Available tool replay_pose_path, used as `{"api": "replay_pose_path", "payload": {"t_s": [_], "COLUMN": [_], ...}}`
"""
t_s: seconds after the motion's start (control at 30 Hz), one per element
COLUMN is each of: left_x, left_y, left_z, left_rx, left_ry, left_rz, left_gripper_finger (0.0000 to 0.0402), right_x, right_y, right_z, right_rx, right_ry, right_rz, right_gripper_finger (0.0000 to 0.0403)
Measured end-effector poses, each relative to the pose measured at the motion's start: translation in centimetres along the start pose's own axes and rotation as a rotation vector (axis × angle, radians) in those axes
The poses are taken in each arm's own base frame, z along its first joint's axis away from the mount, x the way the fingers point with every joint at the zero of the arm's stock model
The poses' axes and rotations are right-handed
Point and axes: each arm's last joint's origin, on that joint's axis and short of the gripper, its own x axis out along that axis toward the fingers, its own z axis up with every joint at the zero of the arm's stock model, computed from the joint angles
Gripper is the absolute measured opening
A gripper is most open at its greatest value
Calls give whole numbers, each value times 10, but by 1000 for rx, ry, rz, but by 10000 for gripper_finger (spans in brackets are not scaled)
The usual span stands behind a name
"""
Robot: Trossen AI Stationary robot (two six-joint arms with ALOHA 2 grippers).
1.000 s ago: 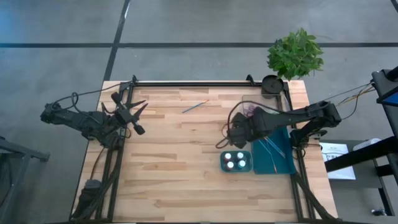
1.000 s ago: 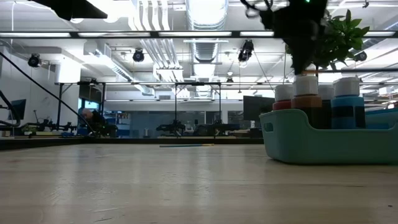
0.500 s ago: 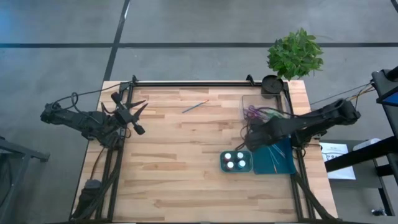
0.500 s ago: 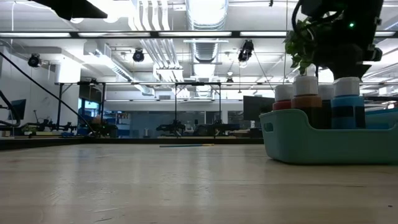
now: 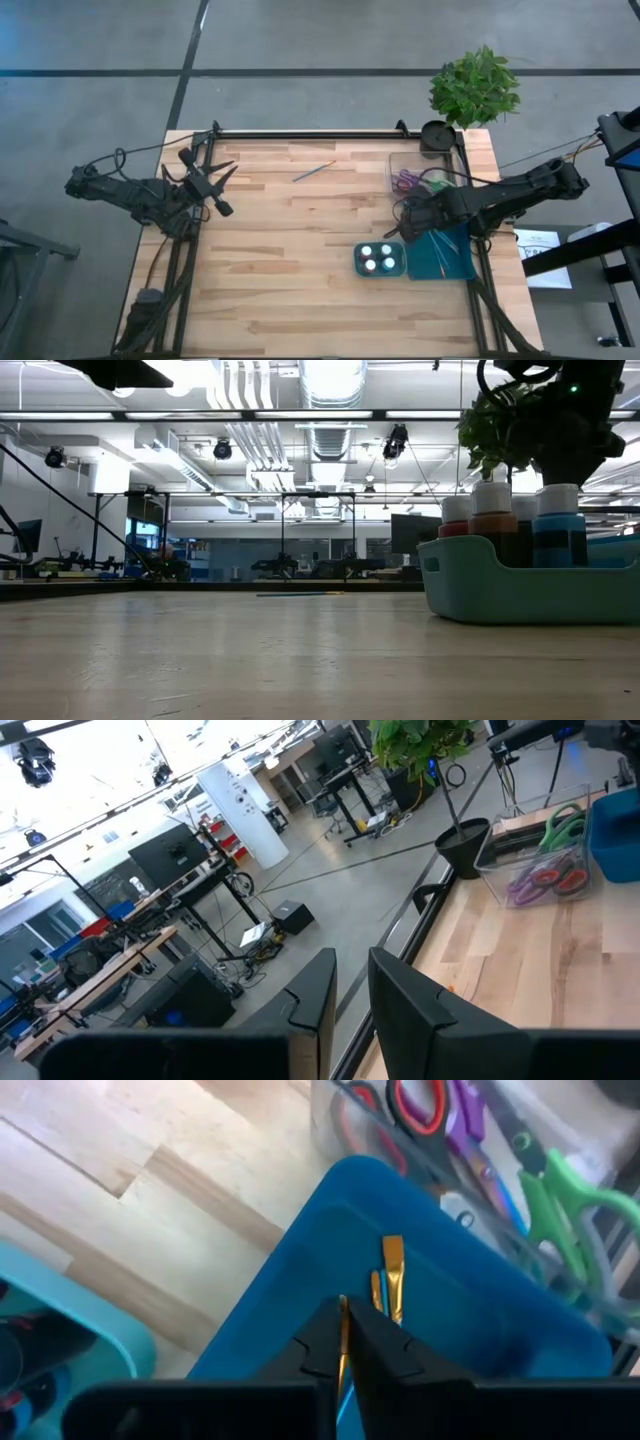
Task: Pick & Place Paint Supplies
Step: Put the blue paintbrush into the blue bin
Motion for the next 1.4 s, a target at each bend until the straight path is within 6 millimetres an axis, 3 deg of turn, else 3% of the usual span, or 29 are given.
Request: {"api": "replay_pose_path", "payload": {"t_s": [0.27, 0.4, 0.6, 0.73, 0.87, 1.17, 1.4], "left_x": [0, 0, 0, 0, 0, 0, 0], "left_y": [0, 0, -1, -1, -1, -1, -2], "left_z": [0, 0, 1, 1, 2, 1, 0], "left_rx": [3, 3, 8, 6, 4, 6, 21], "left_ry": [0, -6, -23, -25, -27, -25, -15], "left_rz": [0, -11, -36, -35, -34, -34, -41], "left_gripper_finger": [68, 68, 68, 68, 68, 68, 68], "right_x": [0, -10, -45, -51, -31, 59, 110], "right_y": [-1, 2, 17, 22, 26, 20, 23], "right_z": [-1, 7, 43, 78, 123, 230, 286], "right_rx": [9, -21, -161, -280, -317, -311, -474], "right_ry": [12, -91, -366, -459, -461, -323, -138], "right_rz": [-3, 5, 132, 202, 315, 385, 329], "right_gripper_finger": [116, 162, 180, 180, 180, 180, 180]}}
